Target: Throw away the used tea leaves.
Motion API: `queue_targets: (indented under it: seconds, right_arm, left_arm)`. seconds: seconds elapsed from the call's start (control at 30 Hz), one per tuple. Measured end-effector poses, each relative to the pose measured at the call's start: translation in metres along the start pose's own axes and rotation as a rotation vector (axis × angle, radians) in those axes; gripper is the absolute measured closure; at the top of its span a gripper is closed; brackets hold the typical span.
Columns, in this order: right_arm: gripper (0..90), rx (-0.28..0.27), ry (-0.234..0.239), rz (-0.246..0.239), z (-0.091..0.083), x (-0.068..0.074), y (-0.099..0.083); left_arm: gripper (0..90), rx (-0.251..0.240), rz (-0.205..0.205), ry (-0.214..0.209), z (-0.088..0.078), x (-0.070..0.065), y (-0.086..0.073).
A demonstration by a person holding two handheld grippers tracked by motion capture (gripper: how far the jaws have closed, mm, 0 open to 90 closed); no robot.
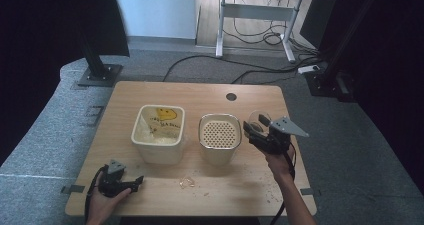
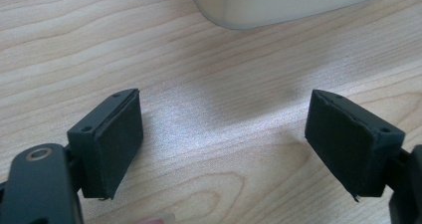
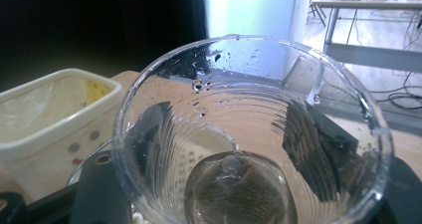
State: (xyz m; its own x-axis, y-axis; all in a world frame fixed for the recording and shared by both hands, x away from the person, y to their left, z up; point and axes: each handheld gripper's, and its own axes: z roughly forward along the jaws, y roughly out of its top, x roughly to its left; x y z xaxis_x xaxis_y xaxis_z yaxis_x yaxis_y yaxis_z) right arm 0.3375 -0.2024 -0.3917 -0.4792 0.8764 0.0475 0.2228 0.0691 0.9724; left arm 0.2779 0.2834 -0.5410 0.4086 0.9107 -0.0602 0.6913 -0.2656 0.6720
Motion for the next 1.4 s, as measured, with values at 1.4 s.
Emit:
queue_targets:
  seconds: [1.4]
  right_arm:
    - [35.5,0.161,-0.264,-0.894,0.066,0.057,0.024]
  left_arm:
    - [15.5,0.003,0.006,-0.005,-0.001,0.0,0.0]
